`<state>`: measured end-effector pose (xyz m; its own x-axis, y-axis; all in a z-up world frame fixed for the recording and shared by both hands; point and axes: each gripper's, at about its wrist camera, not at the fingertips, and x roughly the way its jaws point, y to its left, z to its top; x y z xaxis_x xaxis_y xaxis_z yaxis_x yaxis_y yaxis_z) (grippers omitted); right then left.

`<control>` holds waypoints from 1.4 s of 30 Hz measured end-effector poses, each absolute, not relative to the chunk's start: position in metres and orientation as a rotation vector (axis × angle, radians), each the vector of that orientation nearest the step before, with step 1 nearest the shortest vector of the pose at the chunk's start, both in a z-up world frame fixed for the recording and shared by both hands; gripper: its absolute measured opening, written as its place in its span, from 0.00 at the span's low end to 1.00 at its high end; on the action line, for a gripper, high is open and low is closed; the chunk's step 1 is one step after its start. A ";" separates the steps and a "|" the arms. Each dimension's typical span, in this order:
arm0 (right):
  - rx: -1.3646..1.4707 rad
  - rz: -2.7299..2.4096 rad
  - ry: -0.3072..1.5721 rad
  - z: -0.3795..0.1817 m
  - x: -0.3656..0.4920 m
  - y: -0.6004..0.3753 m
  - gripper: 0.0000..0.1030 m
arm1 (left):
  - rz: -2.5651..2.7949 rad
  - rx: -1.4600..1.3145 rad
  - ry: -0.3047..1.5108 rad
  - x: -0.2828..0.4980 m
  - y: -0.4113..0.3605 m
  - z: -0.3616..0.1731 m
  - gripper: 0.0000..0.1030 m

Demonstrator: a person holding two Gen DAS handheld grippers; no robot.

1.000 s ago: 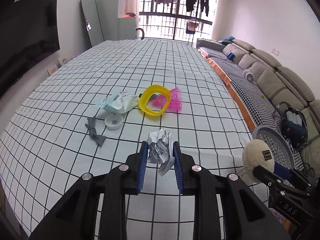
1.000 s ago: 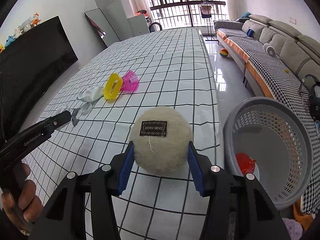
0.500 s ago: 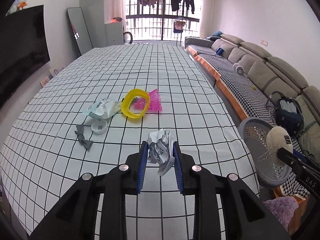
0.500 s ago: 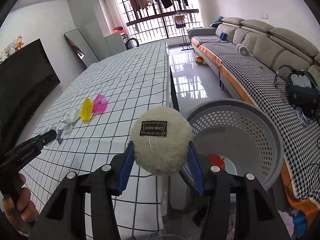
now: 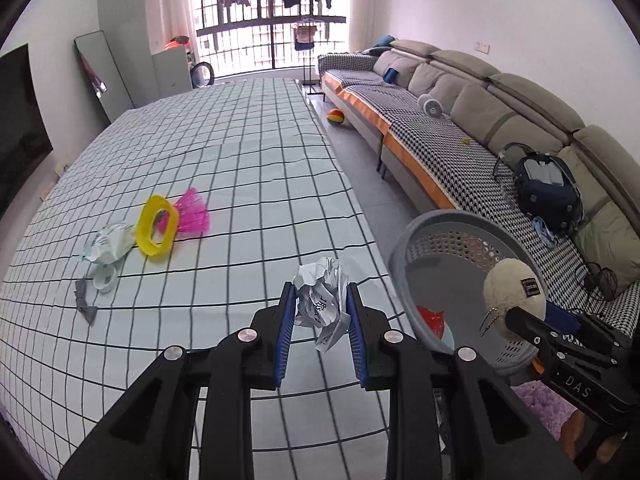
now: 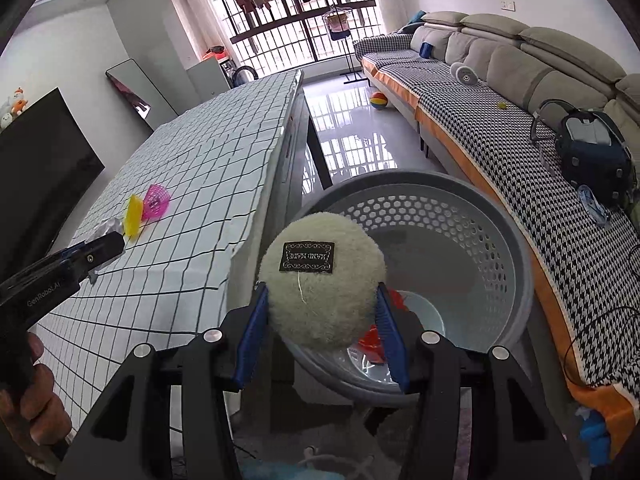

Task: Collect trash
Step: 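Carry the fuzzy ball and crumpled paper over the grey basket with both grippers, then open both grippers to drop the ball and paper into the basket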

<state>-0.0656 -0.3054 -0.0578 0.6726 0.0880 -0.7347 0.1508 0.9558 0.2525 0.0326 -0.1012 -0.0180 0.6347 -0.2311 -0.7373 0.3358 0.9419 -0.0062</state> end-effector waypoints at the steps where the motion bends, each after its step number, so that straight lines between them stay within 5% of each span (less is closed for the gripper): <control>1: 0.310 -0.045 0.838 -0.059 -0.065 -0.311 0.49 | -0.332 0.143 0.830 0.035 -0.108 -0.020 0.25; 30: 0.369 -0.149 0.872 -0.091 -0.059 -0.385 0.49 | -0.460 0.228 0.956 0.055 -0.222 -0.071 0.28; 34: 0.375 -0.157 0.862 -0.090 -0.060 -0.388 0.50 | -0.462 0.244 0.954 0.054 -0.227 -0.071 0.37; 38: 0.380 -0.168 0.857 -0.089 -0.062 -0.390 0.52 | -0.456 0.260 0.928 0.050 -0.228 -0.068 0.64; 42: 0.383 -0.168 0.840 -0.087 -0.066 -0.391 0.57 | -0.451 0.259 0.914 0.048 -0.227 -0.065 0.65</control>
